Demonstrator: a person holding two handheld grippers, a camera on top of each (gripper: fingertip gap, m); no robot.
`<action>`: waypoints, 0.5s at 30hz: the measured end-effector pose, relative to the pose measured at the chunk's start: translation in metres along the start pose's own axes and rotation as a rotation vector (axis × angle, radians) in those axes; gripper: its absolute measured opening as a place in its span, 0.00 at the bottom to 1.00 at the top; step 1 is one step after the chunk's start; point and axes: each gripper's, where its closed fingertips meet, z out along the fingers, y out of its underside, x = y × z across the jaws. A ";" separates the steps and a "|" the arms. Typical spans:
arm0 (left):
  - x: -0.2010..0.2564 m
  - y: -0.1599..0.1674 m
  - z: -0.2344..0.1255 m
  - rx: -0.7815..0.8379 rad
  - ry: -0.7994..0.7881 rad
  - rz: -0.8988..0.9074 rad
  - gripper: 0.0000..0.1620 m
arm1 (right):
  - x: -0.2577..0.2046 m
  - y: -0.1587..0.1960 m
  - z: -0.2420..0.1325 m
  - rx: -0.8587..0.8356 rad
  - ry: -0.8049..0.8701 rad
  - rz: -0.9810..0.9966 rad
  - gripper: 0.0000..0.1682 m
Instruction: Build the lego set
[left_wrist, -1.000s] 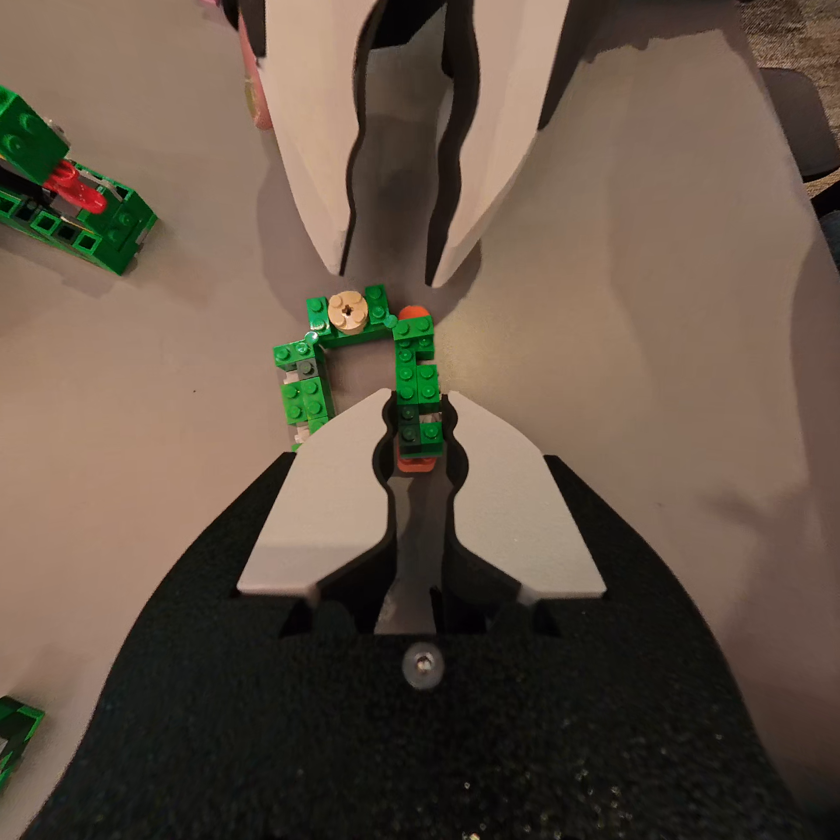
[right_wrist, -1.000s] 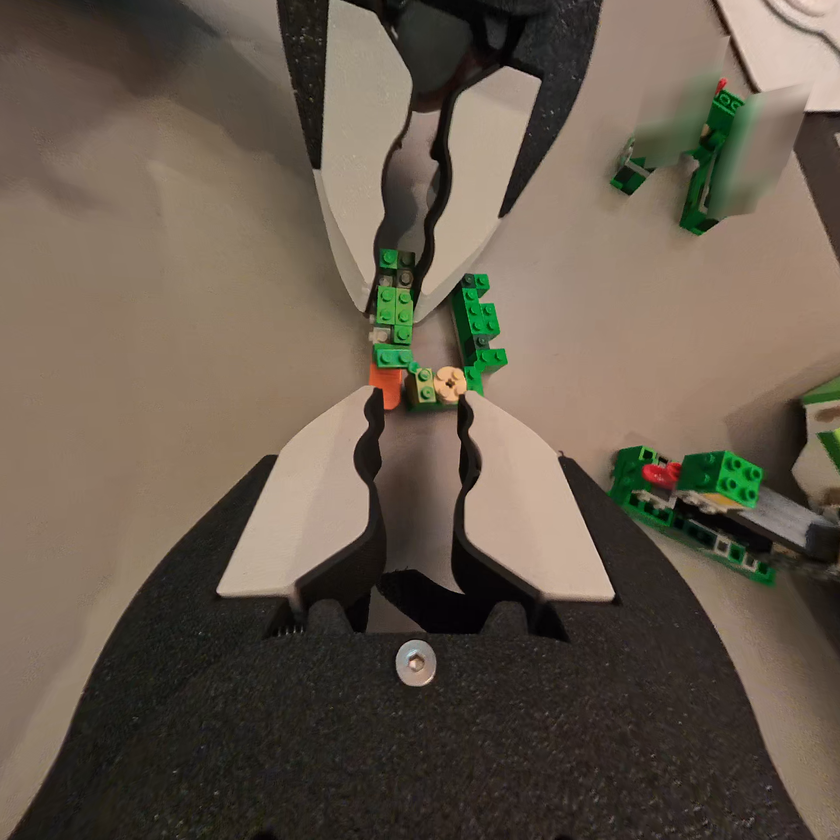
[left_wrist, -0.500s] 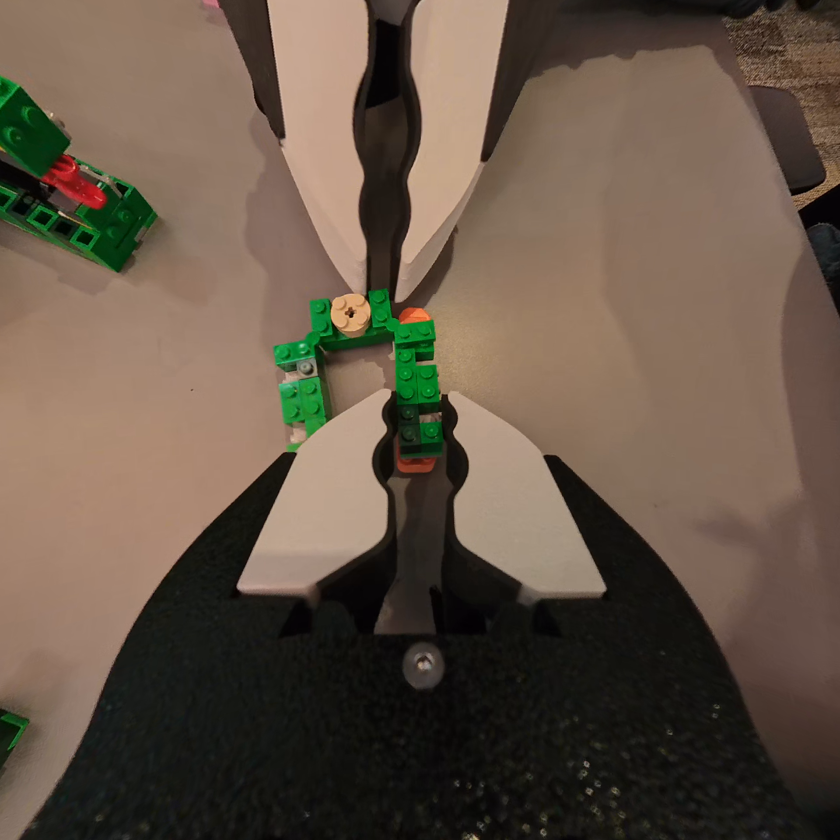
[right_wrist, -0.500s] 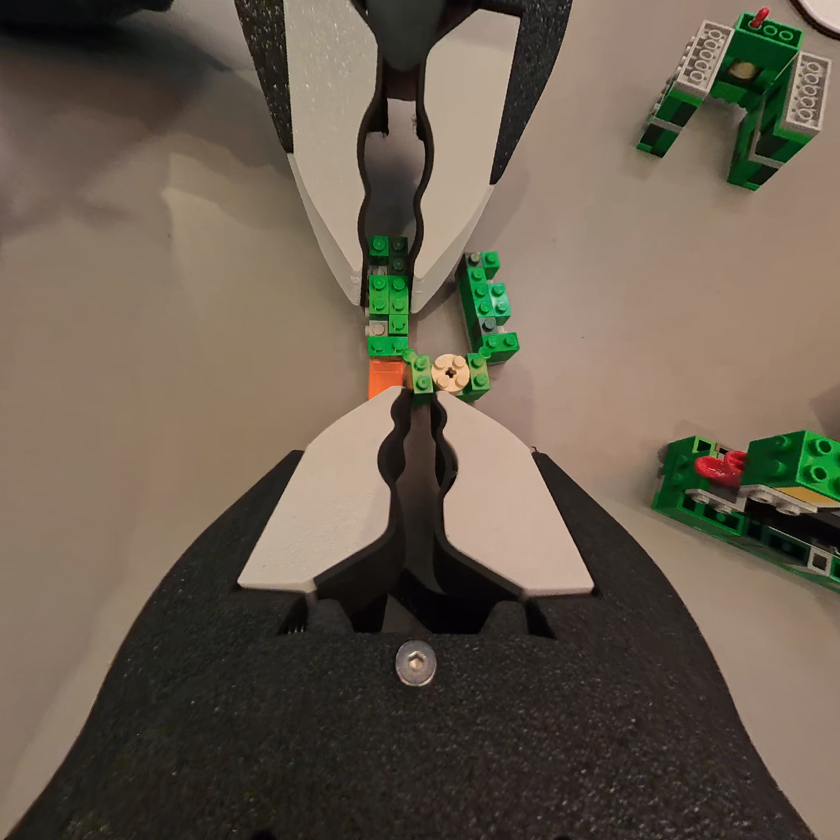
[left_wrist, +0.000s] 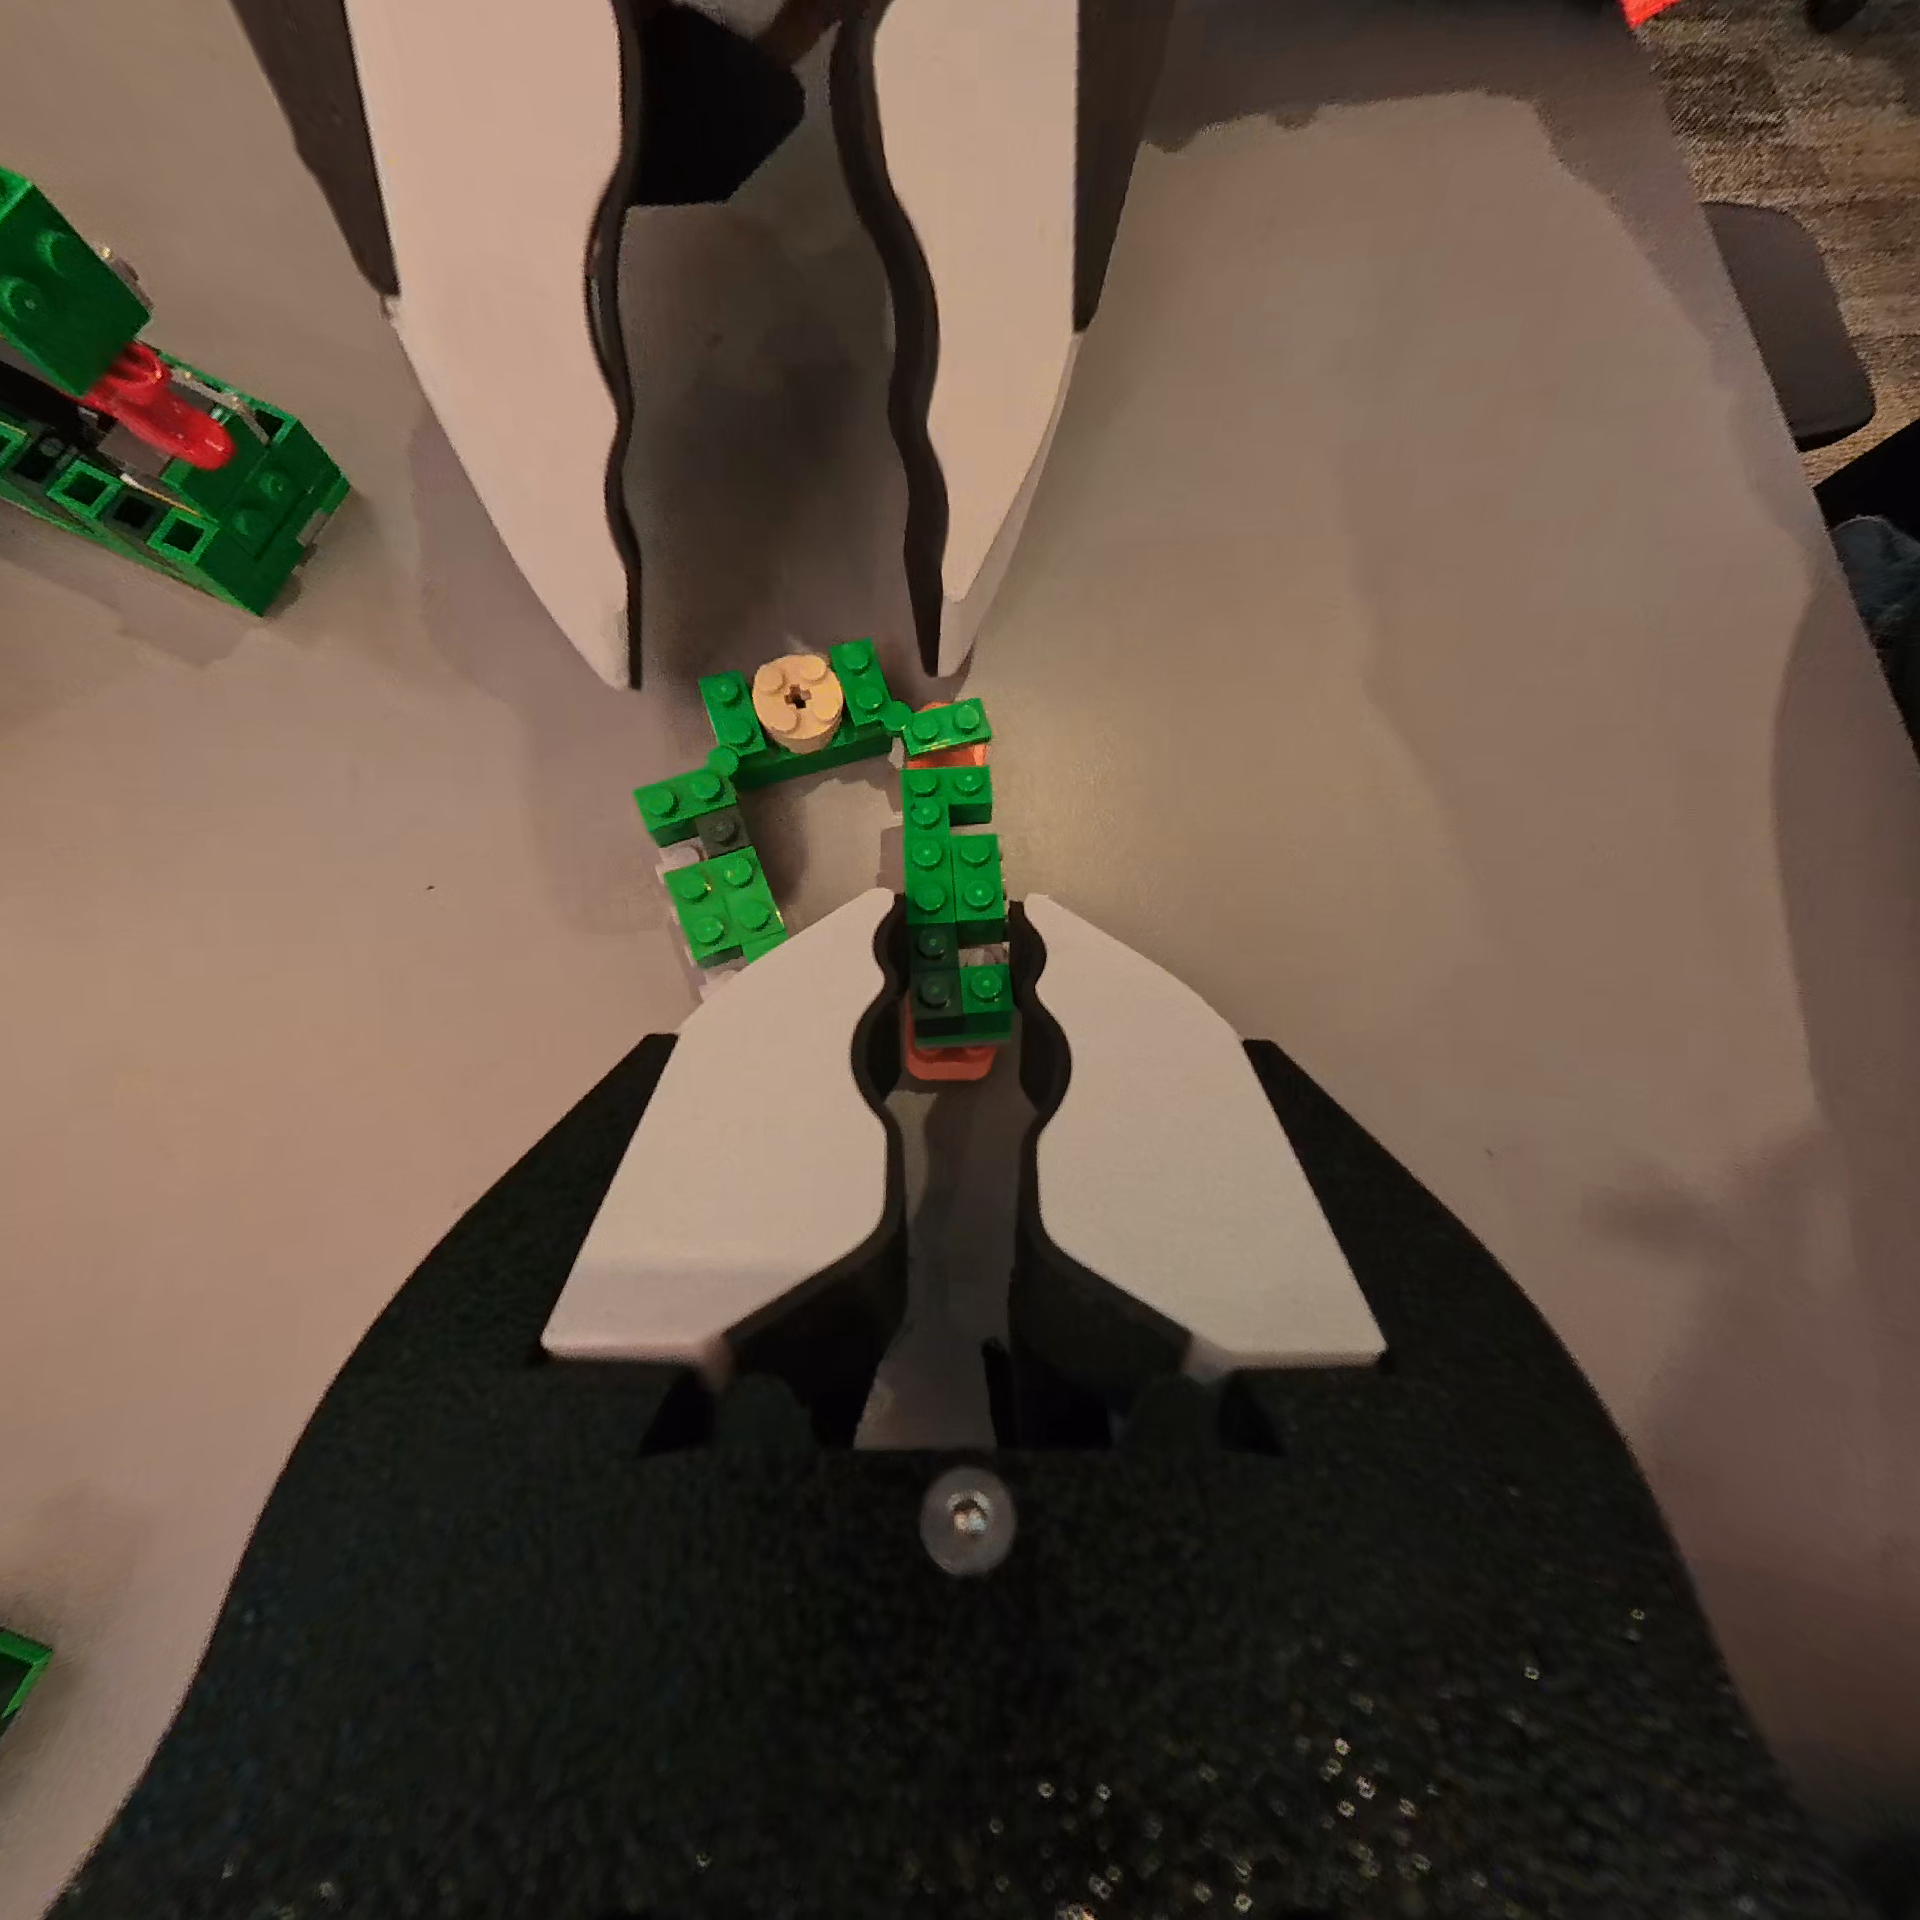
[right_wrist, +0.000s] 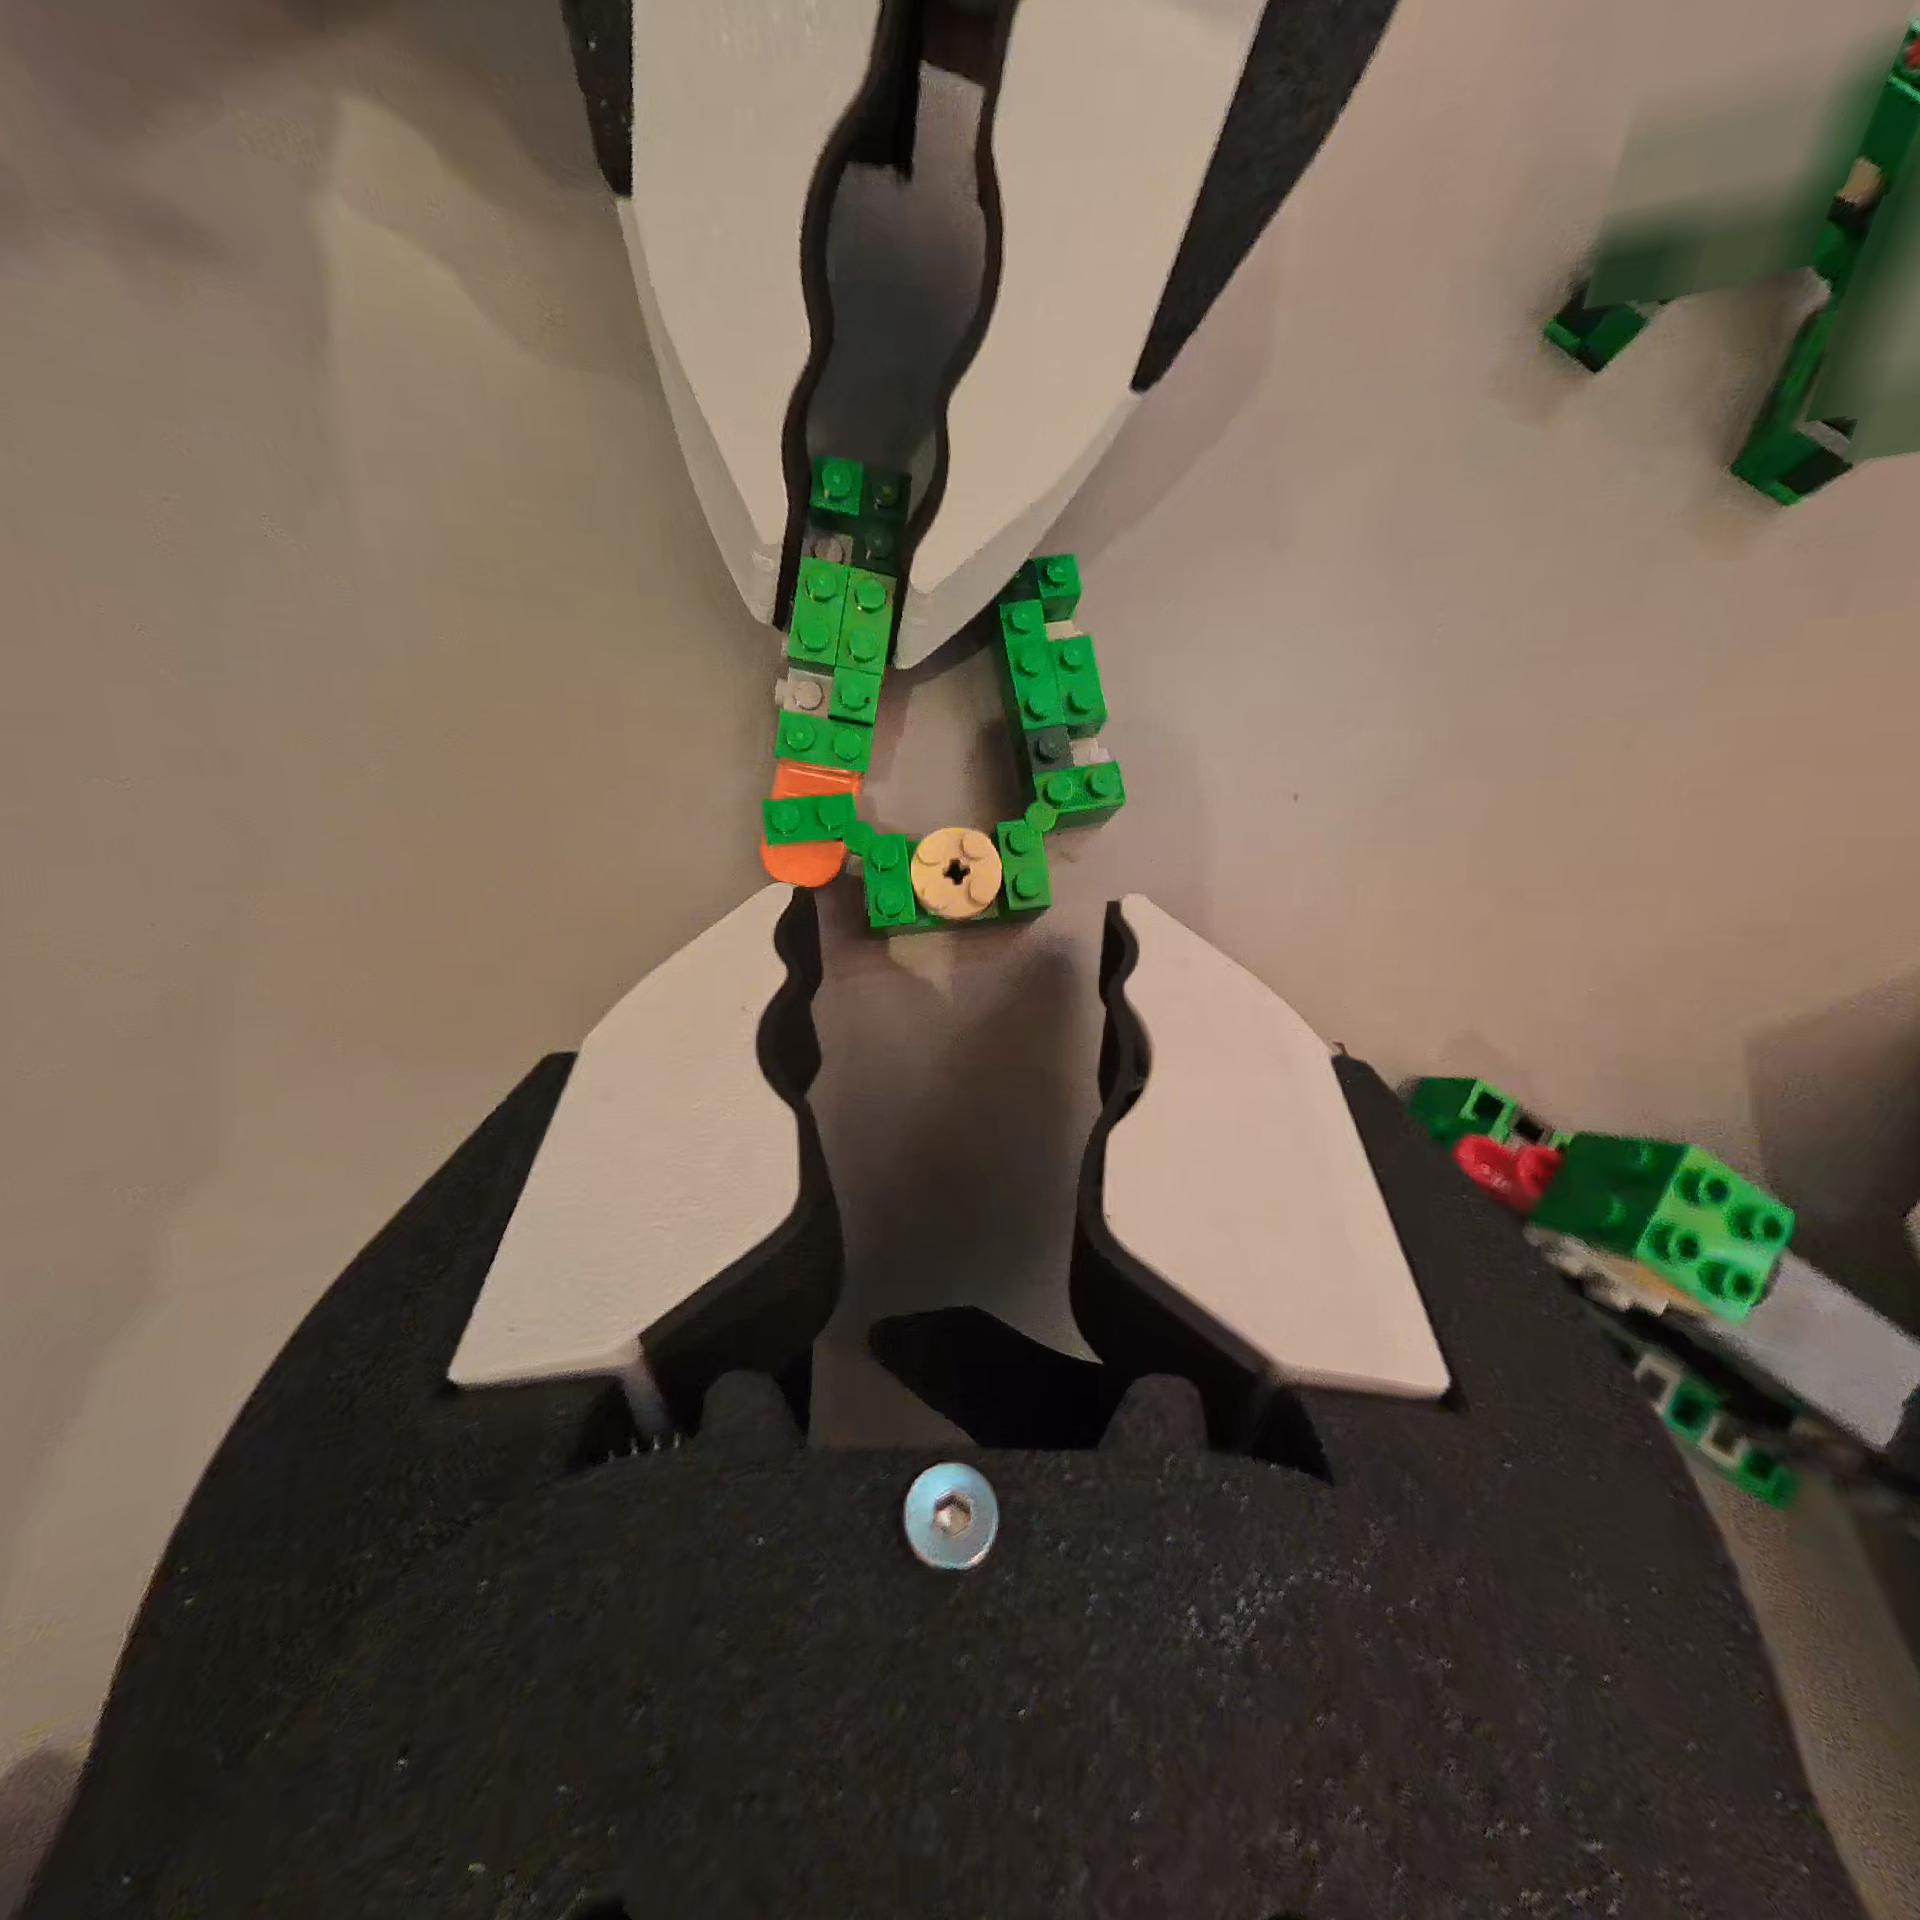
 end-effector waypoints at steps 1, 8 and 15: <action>0.000 0.000 0.000 0.001 0.000 -0.001 0.11 | 0.000 -0.001 0.001 -0.019 -0.010 -0.027 0.31; 0.000 0.000 0.000 0.006 0.003 -0.006 0.11 | 0.000 0.002 0.008 -0.141 -0.101 -0.076 0.20; 0.000 0.000 0.000 0.008 -0.002 -0.006 0.11 | 0.005 -0.010 0.001 0.075 -0.021 0.060 0.20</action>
